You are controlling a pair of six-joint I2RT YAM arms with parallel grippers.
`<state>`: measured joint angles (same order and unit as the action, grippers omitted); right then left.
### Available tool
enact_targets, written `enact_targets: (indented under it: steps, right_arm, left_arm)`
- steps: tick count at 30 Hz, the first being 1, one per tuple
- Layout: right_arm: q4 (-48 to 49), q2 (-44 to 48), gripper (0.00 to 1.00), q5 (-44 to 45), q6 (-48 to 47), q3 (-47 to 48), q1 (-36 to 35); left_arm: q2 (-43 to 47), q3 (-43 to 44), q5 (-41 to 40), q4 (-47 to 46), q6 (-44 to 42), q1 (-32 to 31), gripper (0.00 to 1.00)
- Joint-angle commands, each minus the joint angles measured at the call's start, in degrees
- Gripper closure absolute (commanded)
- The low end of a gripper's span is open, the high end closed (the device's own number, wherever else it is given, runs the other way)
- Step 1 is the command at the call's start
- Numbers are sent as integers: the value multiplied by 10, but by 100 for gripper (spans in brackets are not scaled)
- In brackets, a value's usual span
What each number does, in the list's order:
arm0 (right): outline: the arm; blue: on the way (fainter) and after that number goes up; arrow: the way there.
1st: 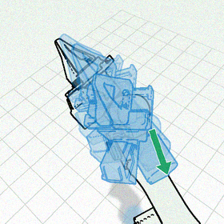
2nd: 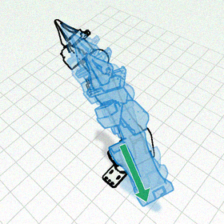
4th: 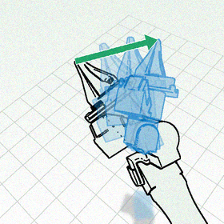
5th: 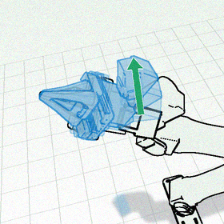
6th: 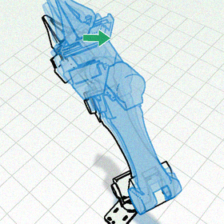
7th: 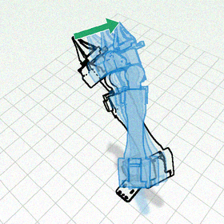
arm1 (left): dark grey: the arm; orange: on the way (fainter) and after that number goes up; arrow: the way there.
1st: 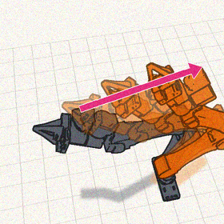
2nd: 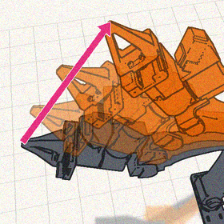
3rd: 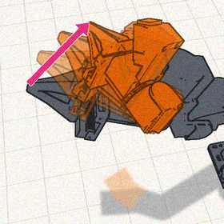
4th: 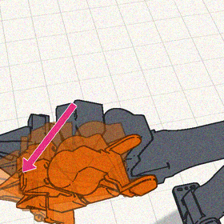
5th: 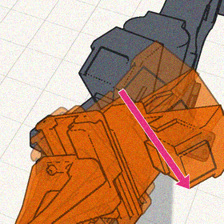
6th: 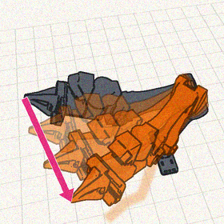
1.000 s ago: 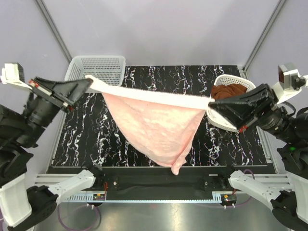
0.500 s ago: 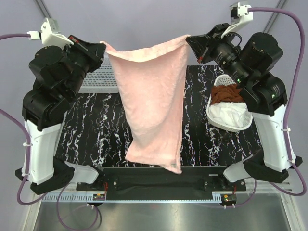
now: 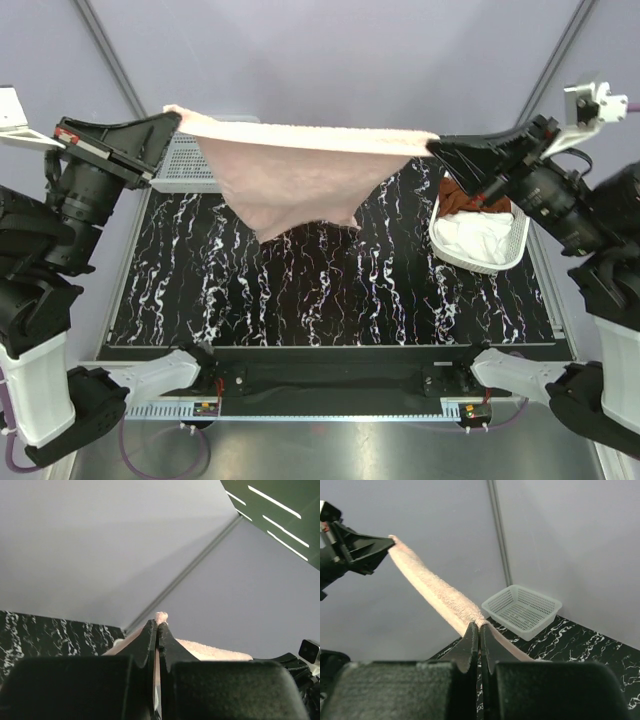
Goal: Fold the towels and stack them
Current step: Flatten out the crumpled towel
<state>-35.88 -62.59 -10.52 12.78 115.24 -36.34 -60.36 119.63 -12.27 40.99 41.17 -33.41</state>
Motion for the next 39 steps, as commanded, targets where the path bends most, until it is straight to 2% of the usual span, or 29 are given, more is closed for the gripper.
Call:
enact_targets:
  steps: [1, 6, 10, 15, 23, 25, 28, 30, 33, 39]
  right_arm:
    - [37, 45, 100, -25, 22, -24, 7]
    - [84, 69, 100, -70, 74, -54, 7]
    - [111, 78, 100, -71, 96, -51, 7]
    - [112, 75, 100, -28, 100, -11, 7]
    - [77, 14, 100, 140, -4, -21, 7]
    - [79, -31, 100, 179, -27, -22, 7]
    - [106, -106, 100, 206, -85, -17, 11]
    - [124, -173, 100, 199, -114, 8, 48]
    - [150, -269, 100, 122, -91, 53, 134]
    - [193, -448, 100, 7, -58, 149, 214]
  left_arm:
    - [20, -26, 26, -48, 29, 7, 100]
    - [35, -41, 78, -69, 55, 7, 100]
    - [26, -6, 85, -58, 63, 7, 100]
    - [-8, 80, 69, -11, 59, 7, 100]
    - [-91, 62, -59, 49, 11, 8, 100]
    - [-117, 60, -85, 45, -8, 11, 100]
    - [-171, 58, -77, 20, -24, 53, 100]
    - [-211, 40, -58, -40, -42, 96, 100]
    - [-279, 31, -23, -120, -55, 145, 100]
    - [-401, 20, 63, -267, -72, 211, 100]
